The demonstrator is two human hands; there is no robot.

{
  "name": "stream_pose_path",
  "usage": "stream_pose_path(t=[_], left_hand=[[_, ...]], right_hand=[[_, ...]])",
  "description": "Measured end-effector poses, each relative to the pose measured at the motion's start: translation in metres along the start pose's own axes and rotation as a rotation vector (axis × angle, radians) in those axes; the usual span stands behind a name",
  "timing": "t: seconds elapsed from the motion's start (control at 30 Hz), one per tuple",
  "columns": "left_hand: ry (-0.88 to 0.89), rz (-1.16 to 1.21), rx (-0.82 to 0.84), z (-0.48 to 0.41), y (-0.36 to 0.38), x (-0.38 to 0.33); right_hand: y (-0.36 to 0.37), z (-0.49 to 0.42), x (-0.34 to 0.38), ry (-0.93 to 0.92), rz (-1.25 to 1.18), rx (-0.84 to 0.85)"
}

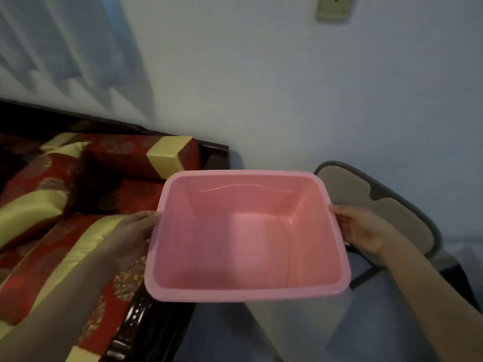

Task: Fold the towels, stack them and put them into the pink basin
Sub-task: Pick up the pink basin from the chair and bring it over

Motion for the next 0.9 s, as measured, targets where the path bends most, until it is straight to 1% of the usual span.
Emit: stream_pose_path(t=[0.1,0.13,0.23,0.3,0.37,0.47,0.6,0.7,0.83,0.9], left_hand=[[0.044,0.023,-0.124,0.046,-0.070,-0.004],[0.062,0.040,-0.188,0.072,-0.102,-0.003],[0.091,0.092,-0.347,0.131,-0.180,0.013],[0.087,0.141,-0.485,0.187,-0.241,0.035],[0.074,0.172,-0.569,0.222,-0.278,0.056],[0.046,0.210,-0.716,0.299,-0.349,0.093],[0.006,0.219,-0.857,0.383,-0.431,0.133],[-0.021,0.245,-0.938,0.425,-0.481,0.153],[-0.055,0.294,-1.009,0.461,-0.551,0.180],[-0.070,0.316,-1.024,0.468,-0.588,0.188]], right_hand=[[0.076,0.012,0.023,-0.049,0.077,0.094],[0.112,0.017,0.026,-0.058,0.111,0.138],[0.200,0.033,0.024,-0.100,0.149,0.199],[0.277,0.051,0.006,-0.121,0.190,0.248],[0.330,0.066,-0.008,-0.134,0.203,0.270],[0.433,0.100,-0.047,-0.119,0.257,0.360],[0.547,0.138,-0.091,-0.090,0.330,0.475],[0.617,0.159,-0.117,-0.061,0.405,0.550],[0.712,0.180,-0.144,-0.047,0.490,0.659],[0.754,0.186,-0.155,-0.038,0.528,0.671]])
Point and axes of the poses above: each hand's wrist, its own z-axis away from the middle knuckle, its own y-axis out of the palm, x = y × z, the point moved 4 cm from there along -z, towards the middle knuckle, and after that the axes turned 3 degrees about y, right-handed, at the moved point
